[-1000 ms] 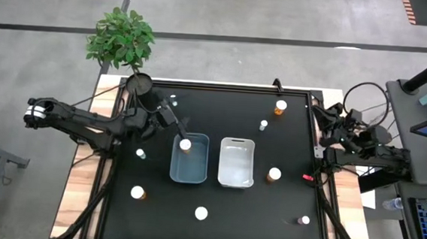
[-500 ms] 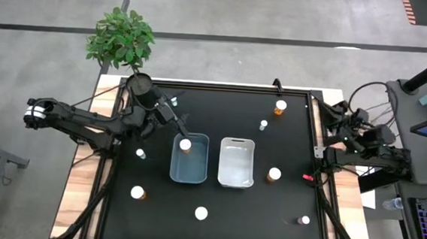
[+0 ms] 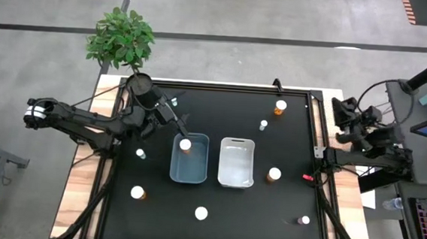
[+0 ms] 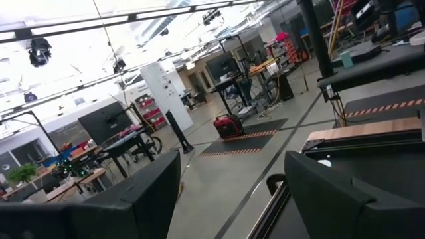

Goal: Pick and place medicine bottles into bin by pill shape (circle, oval)
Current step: Put the blue tablet bottle into the white bin

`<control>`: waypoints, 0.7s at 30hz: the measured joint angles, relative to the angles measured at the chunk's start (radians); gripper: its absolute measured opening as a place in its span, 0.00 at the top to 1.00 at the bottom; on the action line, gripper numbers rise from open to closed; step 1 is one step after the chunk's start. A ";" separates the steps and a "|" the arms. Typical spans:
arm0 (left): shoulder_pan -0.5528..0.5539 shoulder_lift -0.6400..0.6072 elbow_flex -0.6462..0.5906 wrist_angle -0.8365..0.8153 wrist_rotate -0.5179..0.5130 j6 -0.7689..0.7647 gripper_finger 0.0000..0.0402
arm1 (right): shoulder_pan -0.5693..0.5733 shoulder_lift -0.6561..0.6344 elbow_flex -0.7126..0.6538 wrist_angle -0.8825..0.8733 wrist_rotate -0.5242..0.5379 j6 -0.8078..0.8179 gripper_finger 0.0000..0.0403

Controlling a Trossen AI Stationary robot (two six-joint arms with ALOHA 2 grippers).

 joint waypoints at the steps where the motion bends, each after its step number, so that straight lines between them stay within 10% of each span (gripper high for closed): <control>1: 0.000 0.000 0.000 0.000 0.000 0.000 0.38 | 0.000 0.000 0.014 0.000 0.000 -0.003 0.93; 21: 0.000 0.000 0.000 -0.007 0.001 0.010 0.38 | 0.013 0.002 0.097 0.063 -0.046 -0.005 0.93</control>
